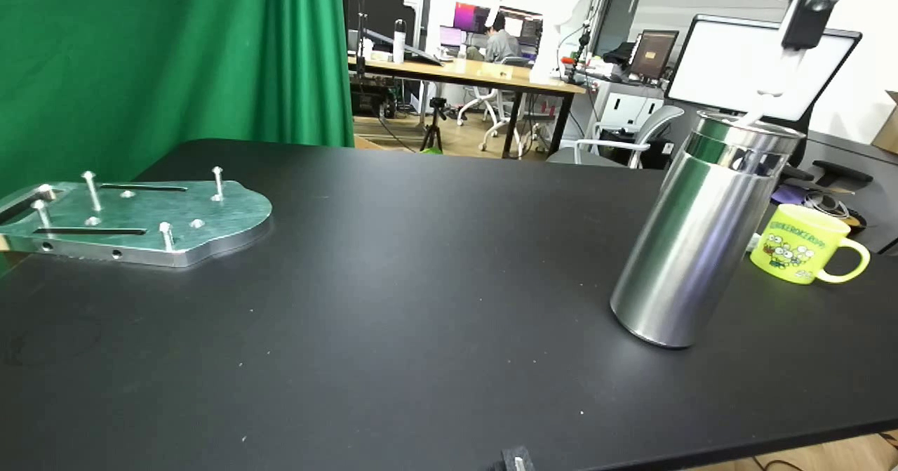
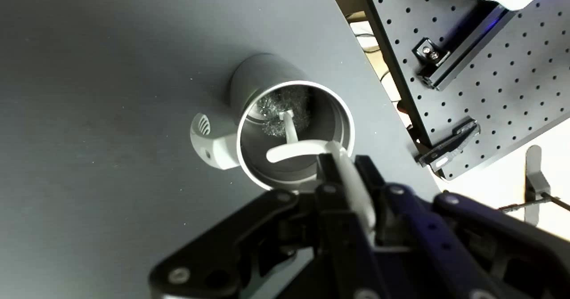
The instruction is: Use the brush to scrub the inside
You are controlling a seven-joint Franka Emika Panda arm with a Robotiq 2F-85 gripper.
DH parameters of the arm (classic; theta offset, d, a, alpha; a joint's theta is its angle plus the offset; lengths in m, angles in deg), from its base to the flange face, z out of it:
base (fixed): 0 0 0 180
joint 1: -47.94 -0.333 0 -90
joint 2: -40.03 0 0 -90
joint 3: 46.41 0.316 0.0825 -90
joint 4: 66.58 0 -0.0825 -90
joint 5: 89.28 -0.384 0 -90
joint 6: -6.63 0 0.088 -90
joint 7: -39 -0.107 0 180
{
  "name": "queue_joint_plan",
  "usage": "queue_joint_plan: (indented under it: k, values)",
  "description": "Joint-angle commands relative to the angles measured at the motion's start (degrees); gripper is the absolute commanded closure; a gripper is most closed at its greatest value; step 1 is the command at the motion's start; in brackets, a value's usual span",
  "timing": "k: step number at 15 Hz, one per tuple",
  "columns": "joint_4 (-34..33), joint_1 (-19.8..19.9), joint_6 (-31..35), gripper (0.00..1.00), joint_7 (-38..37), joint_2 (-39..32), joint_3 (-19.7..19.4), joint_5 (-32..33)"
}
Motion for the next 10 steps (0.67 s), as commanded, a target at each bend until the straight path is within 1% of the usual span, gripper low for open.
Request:
queue_joint_plan:
  k: [1,7,8,10]
  values:
    - [-2.5,0.5,-1.7,0.96,-0.5,0.2,1.0,0.7]
    - [-9.1,-0.5,-10.4,0.96,-0.4,5.8,3.8,3.5]
    - [-9.5,-0.7,-10.4,0.96,-0.4,7.0,4.0,3.7]
    - [-8.7,-1.0,-8.1,0.96,-1.0,9.6,4.3,3.7]
